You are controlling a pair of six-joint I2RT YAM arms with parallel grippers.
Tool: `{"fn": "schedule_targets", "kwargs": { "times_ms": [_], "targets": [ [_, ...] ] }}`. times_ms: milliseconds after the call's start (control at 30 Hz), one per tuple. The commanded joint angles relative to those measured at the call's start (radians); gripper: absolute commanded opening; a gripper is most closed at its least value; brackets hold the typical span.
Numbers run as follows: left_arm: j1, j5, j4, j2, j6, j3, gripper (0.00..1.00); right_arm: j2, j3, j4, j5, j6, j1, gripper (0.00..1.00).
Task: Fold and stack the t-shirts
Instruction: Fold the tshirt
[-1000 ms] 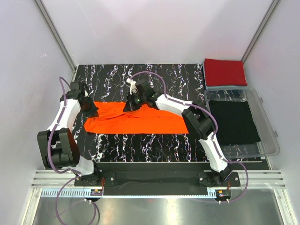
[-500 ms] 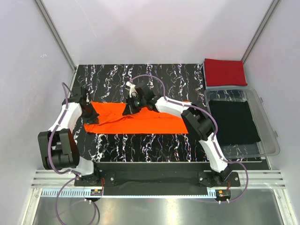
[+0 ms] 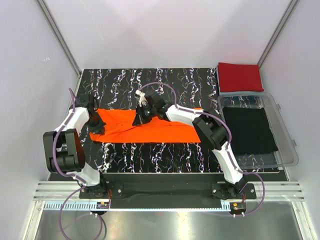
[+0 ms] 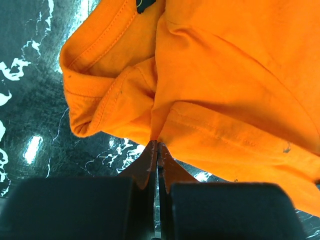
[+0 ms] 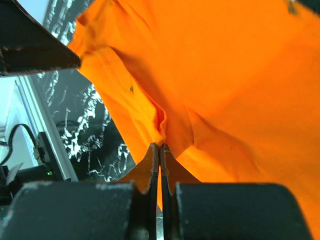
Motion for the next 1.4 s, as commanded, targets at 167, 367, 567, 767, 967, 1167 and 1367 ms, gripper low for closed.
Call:
{"fn": "schedule_targets", "kwargs": {
  "times_ms": [167, 367, 567, 767, 967, 1167, 1367],
  "targets": [
    [0.002, 0.026, 0.044, 0.046, 0.036, 0.083, 0.01, -0.035, -0.074, 0.021, 0.050, 0.038, 0.016, 0.00],
    [0.001, 0.009, 0.046, 0.059, 0.059, 0.126, 0.03, -0.041, -0.095, 0.023, 0.068, 0.048, 0.025, 0.07],
    [0.001, -0.109, -0.043, 0.078, 0.033, 0.203, 0.14, -0.092, -0.111, 0.020, 0.106, 0.051, 0.025, 0.25],
    [0.001, -0.174, -0.058, 0.082, 0.041, 0.283, 0.26, -0.165, -0.121, -0.071, 0.209, 0.057, 0.018, 0.29],
    [0.001, -0.143, -0.051, 0.119, 0.020, 0.387, 0.24, -0.204, -0.143, -0.140, 0.249, 0.072, -0.037, 0.26],
    [0.001, -0.049, -0.042, 0.162, 0.038, 0.393, 0.26, -0.188, -0.120, -0.150, 0.205, 0.081, -0.067, 0.26],
    [0.007, -0.068, -0.031, 0.318, 0.046, 0.448, 0.26, -0.153, -0.106, -0.173, 0.310, 0.095, -0.074, 0.25]
  ]
}}
